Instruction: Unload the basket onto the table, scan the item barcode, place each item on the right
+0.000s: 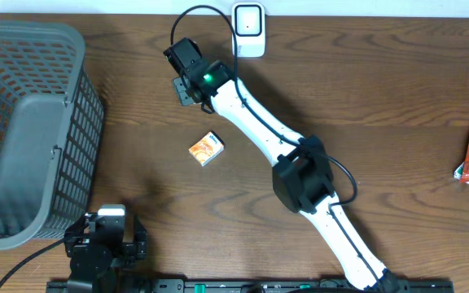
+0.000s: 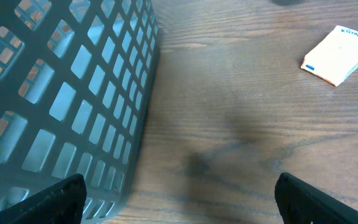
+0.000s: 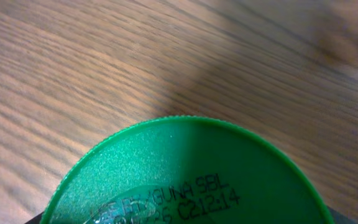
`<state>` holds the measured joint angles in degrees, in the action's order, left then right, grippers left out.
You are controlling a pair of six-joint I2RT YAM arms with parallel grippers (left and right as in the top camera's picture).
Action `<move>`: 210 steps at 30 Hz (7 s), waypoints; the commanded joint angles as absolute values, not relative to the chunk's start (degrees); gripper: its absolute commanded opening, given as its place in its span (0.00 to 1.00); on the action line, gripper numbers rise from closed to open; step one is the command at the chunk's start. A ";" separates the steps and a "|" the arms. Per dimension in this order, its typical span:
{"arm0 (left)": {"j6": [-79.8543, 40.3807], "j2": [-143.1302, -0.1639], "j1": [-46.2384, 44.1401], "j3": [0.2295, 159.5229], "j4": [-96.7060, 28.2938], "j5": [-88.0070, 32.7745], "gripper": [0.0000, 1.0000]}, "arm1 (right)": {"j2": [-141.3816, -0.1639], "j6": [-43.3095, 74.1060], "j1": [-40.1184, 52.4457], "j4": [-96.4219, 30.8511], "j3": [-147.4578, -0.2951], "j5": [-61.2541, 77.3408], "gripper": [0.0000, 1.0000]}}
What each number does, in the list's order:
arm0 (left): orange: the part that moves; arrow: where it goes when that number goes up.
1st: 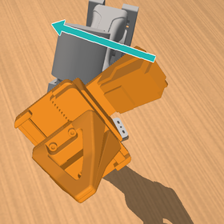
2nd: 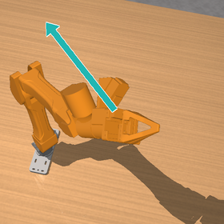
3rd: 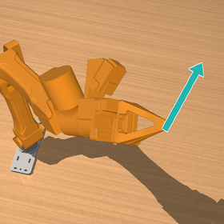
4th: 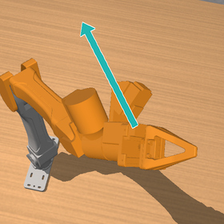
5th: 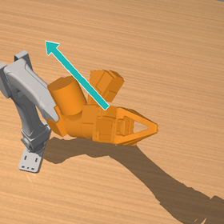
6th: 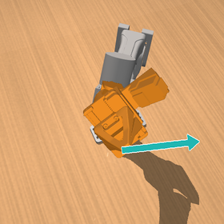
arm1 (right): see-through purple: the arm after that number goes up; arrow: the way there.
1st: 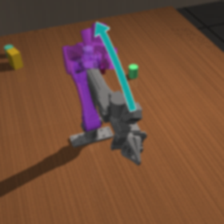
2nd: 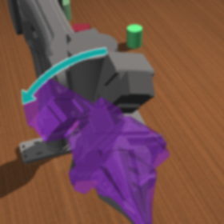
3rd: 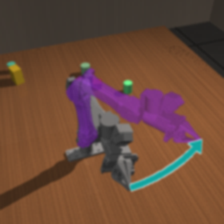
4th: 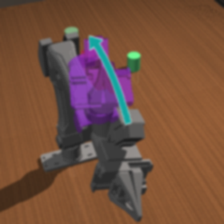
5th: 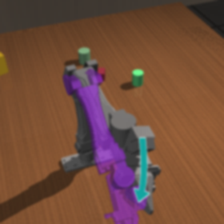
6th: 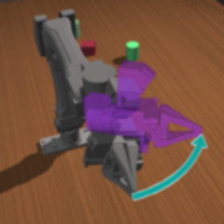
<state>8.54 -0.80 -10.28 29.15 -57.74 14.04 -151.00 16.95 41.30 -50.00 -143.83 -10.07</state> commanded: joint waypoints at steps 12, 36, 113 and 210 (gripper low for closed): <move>7.81 -0.67 -10.04 29.23 -57.78 14.13 0.95 | -144.88 20.23 38.74 -76.09 -144.44 -16.43 0.44; 7.81 -0.67 -10.04 29.23 -57.78 14.13 0.95 | -122.26 20.95 37.34 -94.83 -144.42 -16.43 0.47; 7.81 -0.67 -10.04 29.23 -57.80 14.13 0.95 | -97.76 24.56 29.12 -69.01 -96.90 -3.29 0.99; 7.81 -0.67 -10.04 29.23 -57.78 14.13 0.95 | -115.72 6.24 29.65 -23.77 -106.10 -10.07 0.54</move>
<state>8.54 -0.80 -10.28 29.15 -57.71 14.04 -112.53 9.50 30.59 -27.99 -105.30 -8.08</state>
